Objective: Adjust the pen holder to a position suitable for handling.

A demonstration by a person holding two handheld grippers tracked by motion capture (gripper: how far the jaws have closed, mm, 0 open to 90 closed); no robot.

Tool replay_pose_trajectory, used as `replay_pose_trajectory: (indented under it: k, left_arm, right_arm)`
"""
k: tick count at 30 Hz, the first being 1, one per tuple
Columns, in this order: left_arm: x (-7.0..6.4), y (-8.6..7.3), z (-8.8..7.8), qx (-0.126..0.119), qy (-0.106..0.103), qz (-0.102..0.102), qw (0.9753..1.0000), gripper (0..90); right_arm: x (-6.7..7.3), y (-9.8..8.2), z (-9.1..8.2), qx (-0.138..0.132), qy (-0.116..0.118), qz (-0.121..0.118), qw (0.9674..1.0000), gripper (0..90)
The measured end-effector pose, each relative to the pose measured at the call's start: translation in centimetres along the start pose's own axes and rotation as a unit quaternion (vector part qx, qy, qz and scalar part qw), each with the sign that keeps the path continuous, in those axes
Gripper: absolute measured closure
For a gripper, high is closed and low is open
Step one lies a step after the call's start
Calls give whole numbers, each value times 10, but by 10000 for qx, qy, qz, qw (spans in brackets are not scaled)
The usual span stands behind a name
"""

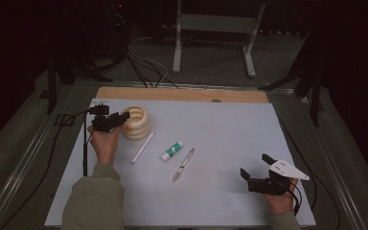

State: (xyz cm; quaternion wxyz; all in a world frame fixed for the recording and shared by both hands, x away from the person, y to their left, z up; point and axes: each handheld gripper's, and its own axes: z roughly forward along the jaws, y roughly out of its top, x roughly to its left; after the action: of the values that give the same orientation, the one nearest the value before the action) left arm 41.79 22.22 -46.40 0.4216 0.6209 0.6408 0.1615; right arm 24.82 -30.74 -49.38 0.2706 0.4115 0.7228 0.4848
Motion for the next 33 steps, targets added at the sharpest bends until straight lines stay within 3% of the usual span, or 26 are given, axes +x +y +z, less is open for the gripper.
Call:
replay_pose_trajectory:
  k: [5, 8, 13, 15, 21, 28, 33]
  left_arm:
    - [1, -2, 4, 28, 129, -15, 9999, 578]
    - [1, -3, 5, 51, 371, -23, 9993, 660]
    - [8, -9, 4, -49, 539, -229, 9983, 735]
    - [12, -10, 3, -61, 497, -385, 9980, 741]
    - [13, -8, -3, -156, 295, -407, 9986, 744]
    - [0, -4, -10, -348, -41, -283, 9990, 743]
    - [-18, -1, -11, -360, -314, -100, 9988, 743]
  right_arm:
    - [0, 0, 0, 0, 5, -9, 10000, 0]
    - [0, 0, 0, -7, 3, -11, 10000, 0]
    - [-1, 0, -1, -19, -4, 3, 10000, 0]
    - [-1, 0, -1, -16, -4, 3, 10000, 0]
    - [0, 0, 0, 0, -9, -8, 10000, 0]
    - [0, 0, 0, 5, -19, -18, 10000, 0]
    - [0, 0, 0, 7, -18, -22, 10000, 0]
